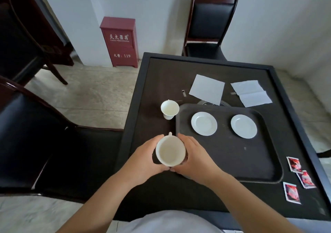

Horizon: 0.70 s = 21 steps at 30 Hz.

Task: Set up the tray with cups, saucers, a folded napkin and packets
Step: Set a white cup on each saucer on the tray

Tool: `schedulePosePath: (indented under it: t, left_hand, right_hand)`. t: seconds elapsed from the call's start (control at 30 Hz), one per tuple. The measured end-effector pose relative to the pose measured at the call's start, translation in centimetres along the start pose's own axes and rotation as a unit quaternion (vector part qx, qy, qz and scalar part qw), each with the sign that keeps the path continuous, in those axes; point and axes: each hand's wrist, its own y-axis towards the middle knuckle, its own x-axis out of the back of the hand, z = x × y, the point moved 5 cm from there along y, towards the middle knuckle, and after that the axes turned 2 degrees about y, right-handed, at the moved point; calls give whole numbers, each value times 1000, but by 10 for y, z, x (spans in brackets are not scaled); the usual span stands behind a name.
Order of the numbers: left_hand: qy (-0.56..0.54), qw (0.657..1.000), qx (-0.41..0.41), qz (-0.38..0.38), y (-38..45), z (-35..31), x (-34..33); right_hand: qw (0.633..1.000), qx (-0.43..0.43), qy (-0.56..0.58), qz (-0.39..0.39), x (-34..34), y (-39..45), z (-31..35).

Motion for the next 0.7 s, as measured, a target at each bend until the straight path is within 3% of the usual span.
schedulePosePath:
  t: [0.43, 0.7]
  left_hand:
    - [24, 996, -34, 77, 21, -46, -61]
    - [24, 998, -19, 61, 38, -101, -116]
  right_hand:
    - [997, -45, 43, -47, 37, -54, -53]
    - [997, -27, 49, -44, 86, -80, -109]
